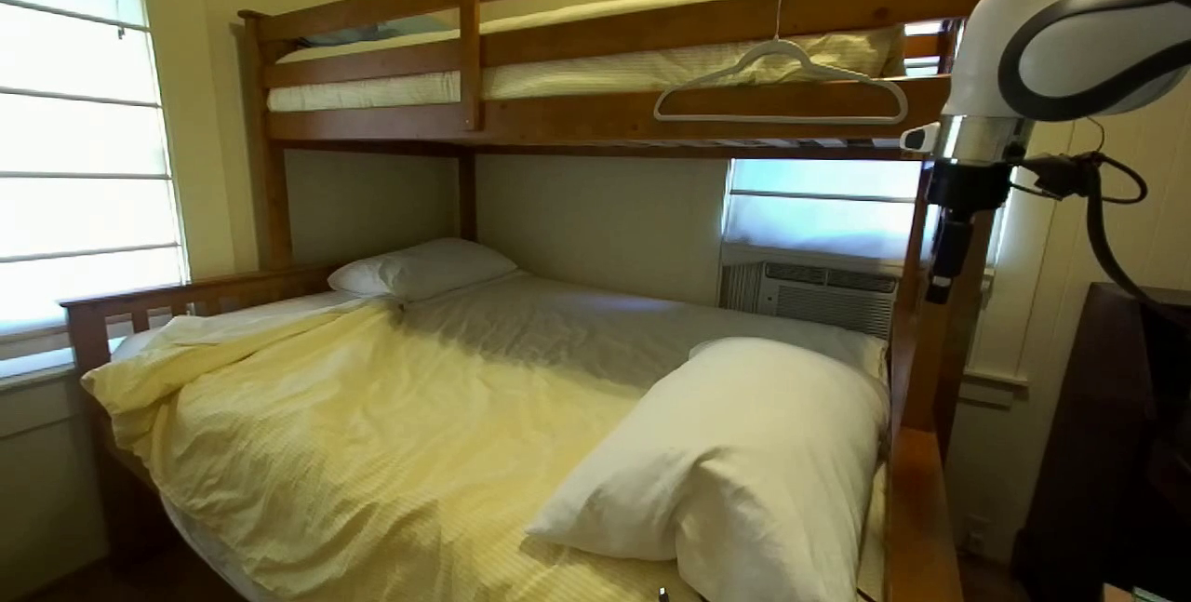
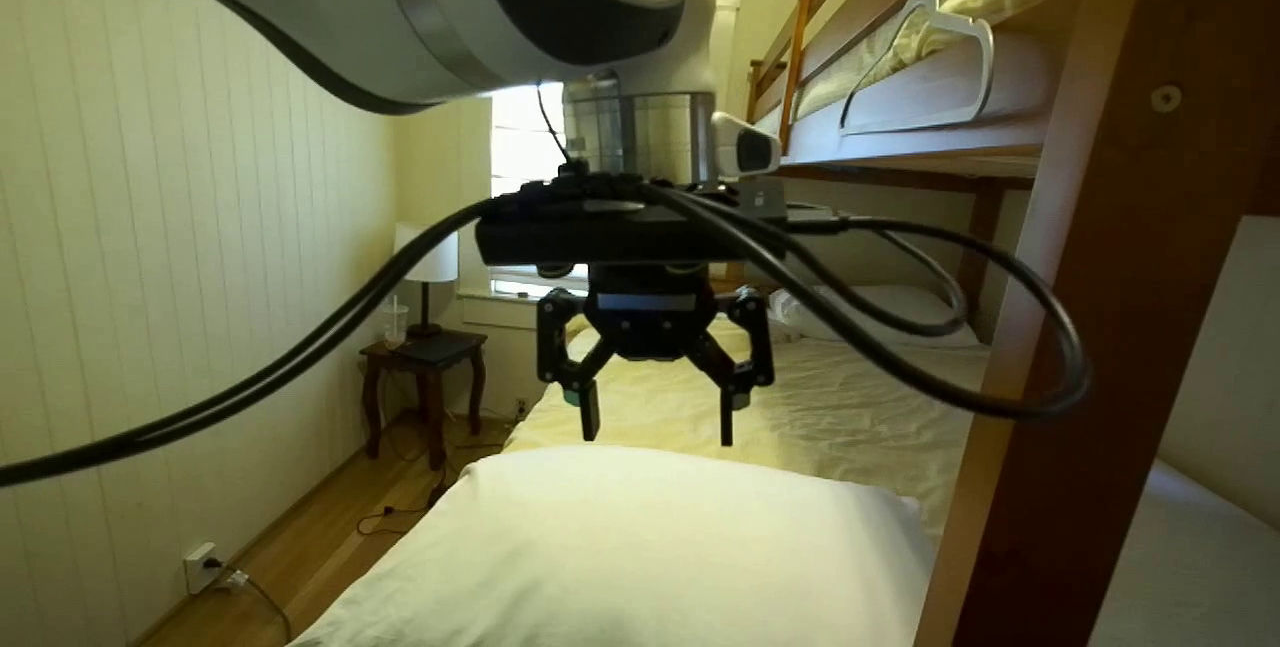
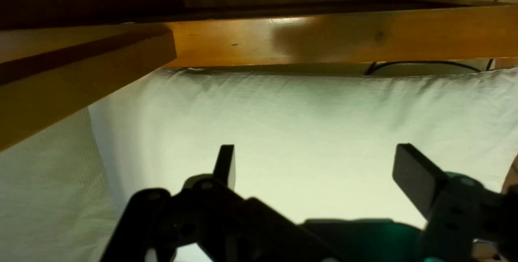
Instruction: Turn the pillow over
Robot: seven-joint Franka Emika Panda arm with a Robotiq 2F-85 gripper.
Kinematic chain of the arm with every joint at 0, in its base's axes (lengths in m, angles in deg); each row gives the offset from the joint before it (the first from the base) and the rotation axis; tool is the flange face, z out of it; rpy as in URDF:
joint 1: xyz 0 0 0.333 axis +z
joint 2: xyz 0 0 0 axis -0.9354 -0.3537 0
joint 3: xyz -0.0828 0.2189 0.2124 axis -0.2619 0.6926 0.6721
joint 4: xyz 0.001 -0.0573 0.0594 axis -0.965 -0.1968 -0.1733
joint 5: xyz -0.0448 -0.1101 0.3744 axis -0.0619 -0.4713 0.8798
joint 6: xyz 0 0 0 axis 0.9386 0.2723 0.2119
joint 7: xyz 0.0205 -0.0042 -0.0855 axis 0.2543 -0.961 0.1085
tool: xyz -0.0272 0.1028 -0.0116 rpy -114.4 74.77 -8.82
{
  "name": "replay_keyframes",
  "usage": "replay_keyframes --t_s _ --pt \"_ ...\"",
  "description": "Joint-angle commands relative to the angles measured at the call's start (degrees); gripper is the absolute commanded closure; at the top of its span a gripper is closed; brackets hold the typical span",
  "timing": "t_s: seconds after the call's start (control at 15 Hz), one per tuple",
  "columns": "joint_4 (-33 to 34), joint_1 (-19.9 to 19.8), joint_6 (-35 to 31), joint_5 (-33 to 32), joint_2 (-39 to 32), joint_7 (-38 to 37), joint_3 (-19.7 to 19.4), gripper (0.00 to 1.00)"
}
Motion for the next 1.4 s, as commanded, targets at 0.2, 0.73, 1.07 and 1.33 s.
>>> replay_keyframes --t_s 0.2,0.73,1.07,1.33 --pt "-7.7 4.2 -13.9 -0.4 -4.8 -16.6 12.6 0.0" --pt "-8.0 9.6 -22.4 0.6 -16.4 -30.5 24.1 0.0" --pt "-7.1 9.6 -22.7 0.6 -18.3 -30.9 24.1 0.0" --pt "-2.3 8.1 -22.7 -3.0 -26.8 -37.0 28.6 0.0"
